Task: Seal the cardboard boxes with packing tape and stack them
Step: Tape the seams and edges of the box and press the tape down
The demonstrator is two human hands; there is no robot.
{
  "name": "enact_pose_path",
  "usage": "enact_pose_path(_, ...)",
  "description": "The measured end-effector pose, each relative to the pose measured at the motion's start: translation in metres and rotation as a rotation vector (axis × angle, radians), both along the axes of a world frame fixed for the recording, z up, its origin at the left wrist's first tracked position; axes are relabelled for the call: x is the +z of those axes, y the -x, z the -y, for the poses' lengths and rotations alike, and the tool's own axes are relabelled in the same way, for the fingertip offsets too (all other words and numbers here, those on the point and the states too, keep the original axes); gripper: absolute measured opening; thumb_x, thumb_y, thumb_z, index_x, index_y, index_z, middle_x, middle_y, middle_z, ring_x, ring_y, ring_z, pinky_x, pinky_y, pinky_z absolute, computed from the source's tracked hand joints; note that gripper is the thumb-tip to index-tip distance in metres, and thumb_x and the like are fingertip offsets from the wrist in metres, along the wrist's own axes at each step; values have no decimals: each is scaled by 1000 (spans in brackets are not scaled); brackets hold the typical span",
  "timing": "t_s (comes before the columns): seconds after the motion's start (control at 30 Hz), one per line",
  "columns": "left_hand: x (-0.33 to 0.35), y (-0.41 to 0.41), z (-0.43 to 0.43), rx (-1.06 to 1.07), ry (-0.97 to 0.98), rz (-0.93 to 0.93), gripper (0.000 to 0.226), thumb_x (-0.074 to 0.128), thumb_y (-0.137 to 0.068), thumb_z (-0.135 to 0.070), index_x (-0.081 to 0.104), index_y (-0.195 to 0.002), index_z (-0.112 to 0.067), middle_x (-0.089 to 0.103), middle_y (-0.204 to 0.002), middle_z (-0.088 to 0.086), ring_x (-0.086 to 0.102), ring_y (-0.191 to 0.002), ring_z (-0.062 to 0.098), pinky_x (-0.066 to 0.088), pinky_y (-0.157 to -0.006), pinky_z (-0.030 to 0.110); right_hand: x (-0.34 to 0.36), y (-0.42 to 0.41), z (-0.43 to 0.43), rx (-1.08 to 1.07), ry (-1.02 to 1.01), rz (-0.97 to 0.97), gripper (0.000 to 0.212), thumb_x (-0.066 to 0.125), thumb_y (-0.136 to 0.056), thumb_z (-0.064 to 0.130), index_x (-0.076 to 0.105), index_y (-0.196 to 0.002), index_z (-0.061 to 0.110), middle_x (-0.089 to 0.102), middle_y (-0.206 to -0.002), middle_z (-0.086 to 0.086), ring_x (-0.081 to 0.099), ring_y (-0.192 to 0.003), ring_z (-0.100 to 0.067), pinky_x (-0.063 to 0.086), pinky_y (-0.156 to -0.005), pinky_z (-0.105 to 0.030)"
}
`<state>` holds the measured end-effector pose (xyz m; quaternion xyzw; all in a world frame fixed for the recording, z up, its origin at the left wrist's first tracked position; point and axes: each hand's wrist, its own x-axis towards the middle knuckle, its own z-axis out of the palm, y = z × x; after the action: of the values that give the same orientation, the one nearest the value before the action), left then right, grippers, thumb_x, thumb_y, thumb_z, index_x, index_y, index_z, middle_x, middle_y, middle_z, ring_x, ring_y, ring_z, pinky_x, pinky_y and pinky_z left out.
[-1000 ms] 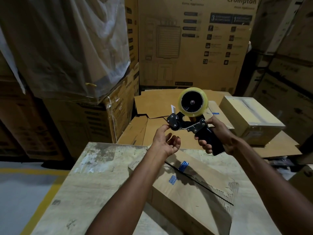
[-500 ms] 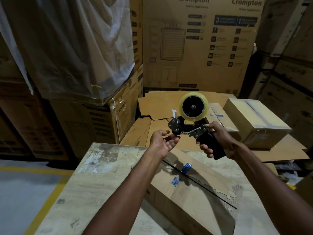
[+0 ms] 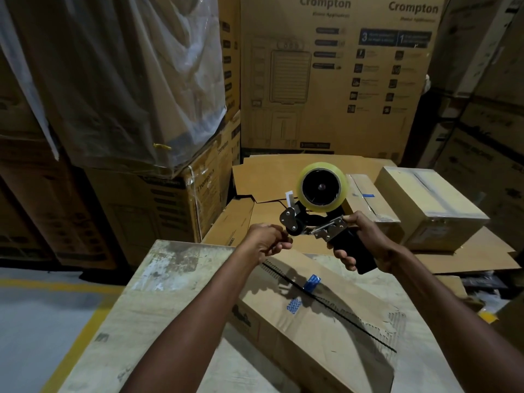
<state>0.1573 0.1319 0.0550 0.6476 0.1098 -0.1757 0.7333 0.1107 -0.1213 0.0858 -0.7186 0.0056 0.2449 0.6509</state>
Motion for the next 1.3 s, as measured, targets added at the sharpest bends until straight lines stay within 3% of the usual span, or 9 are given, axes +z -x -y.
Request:
enact_pose_path(0.33, -22, -26, -19, 27, -255, 119, 21, 55, -91, 14, 61, -100, -4, 71, -67, 19, 62, -43, 16, 37, -33, 21, -28, 5, -21, -4, 51, -19, 70, 24, -102, 57, 60, -96, -3, 53, -74, -16, 45, -57, -26, 41, -57, -34)
enact_pose_path(0.47, -48, -49, -55, 91, -289, 136, 29, 76, -85, 8, 57, -105, -2, 73, -79, 25, 64, -53, 24, 48, -45, 29, -41, 8, -23, -12, 85, 6, 68, 25, -103, 55, 61, -96, -2, 53, -74, -16, 46, -57, -25, 41, -57, -34)
enact_pose_path(0.53, -65, -54, -67, 50, -351, 179, 33, 77, -85, 5, 55, -109, -3, 74, -79, 24, 66, -59, 26, 53, -52, 34, -53, 11, -23, -8, 110, -7, 68, 25, -103, 56, 62, -96, -1, 55, -75, -16, 48, -58, -25, 42, -57, -33)
enact_pose_path(0.67, -97, -58, -70, 24, -510, 270, 32, 80, -85, -2, 56, -105, -10, 74, -79, 19, 62, -51, 21, 54, -52, 34, -81, 13, -41, -11, 226, -62, 70, 25, -103, 61, 61, -97, 2, 58, -76, -13, 50, -57, -21, 40, -55, -29)
enact_pose_path(0.77, -112, -66, -74, 65, -592, 315, 36, 86, -80, -10, 57, -98, -19, 73, -77, 10, 67, -61, 22, 58, -59, 39, -95, 10, -55, -47, 222, -100, 62, 27, -104, 59, 56, -95, 4, 56, -72, -8, 49, -56, -19, 42, -54, -25)
enact_pose_path(0.93, -116, -69, -76, 45, -639, 410, 35, 83, -83, -6, 57, -105, -12, 64, -66, 3, 59, -60, 10, 43, -54, 21, -112, 0, -67, -71, 254, -102, 60, 35, -95, 65, 50, -84, 8, 53, -70, -7, 50, -58, -23, 39, -59, -33)
enact_pose_path(1.03, -126, -75, -77, 41, -640, 422, 33, 81, -82, -6, 58, -105, -10, 63, -66, 5, 58, -65, 16, 46, -67, 23, -120, -2, -70, -86, 245, -119, 59, 32, -102, 61, 50, -81, 9, 53, -68, -6, 48, -57, -22, 38, -58, -32)
enact_pose_path(1.13, -131, -80, -80, 15, -637, 389, 31, 81, -83, -7, 59, -105, -11, 67, -72, 10, 57, -65, 16, 43, -57, 22, -124, -4, -70, -108, 233, -108, 56, 32, -103, 59, 49, -82, 9, 52, -69, -8, 48, -58, -24, 39, -58, -33)
enact_pose_path(1.3, -137, -89, -80, -20, -638, 380, 32, 81, -83, -9, 60, -106, -13, 71, -80, 14, 58, -66, 16, 44, -57, 23, -124, -5, -66, -115, 213, -99, 53, 34, -104, 56, 51, -87, 9, 53, -70, -10, 49, -61, -25, 39, -65, -40)
